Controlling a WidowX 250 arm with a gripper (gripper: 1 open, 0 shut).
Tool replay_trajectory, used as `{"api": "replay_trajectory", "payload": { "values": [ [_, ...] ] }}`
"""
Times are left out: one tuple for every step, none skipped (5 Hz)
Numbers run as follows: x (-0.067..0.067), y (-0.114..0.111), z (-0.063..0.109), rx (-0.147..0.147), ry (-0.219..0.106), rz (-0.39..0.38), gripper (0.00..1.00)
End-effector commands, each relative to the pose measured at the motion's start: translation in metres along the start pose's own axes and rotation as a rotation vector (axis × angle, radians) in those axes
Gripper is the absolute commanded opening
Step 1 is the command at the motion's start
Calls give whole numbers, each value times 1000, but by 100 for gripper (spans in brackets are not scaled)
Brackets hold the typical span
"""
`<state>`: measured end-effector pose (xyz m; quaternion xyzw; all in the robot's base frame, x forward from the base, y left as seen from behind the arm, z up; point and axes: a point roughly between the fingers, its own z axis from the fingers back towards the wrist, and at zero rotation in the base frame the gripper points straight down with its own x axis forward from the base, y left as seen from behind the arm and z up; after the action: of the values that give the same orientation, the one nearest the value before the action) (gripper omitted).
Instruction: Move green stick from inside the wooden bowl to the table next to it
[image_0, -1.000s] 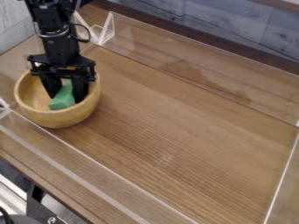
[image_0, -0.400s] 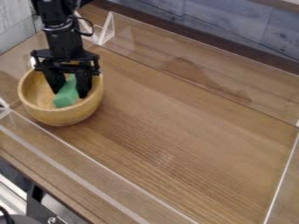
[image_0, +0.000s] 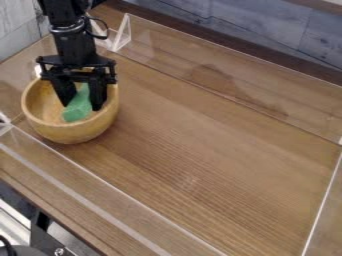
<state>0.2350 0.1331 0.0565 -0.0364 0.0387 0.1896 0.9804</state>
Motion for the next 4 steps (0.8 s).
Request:
{"api": "replay_trajectory", "payload": {
  "values": [
    [10, -6, 28, 7, -86, -6, 0],
    [10, -11, 33, -2, -81, -2, 0],
    [9, -17, 35, -9, -74, 0, 0],
    [7, -27, 35, -13, -66, -3, 0]
  ]
}}
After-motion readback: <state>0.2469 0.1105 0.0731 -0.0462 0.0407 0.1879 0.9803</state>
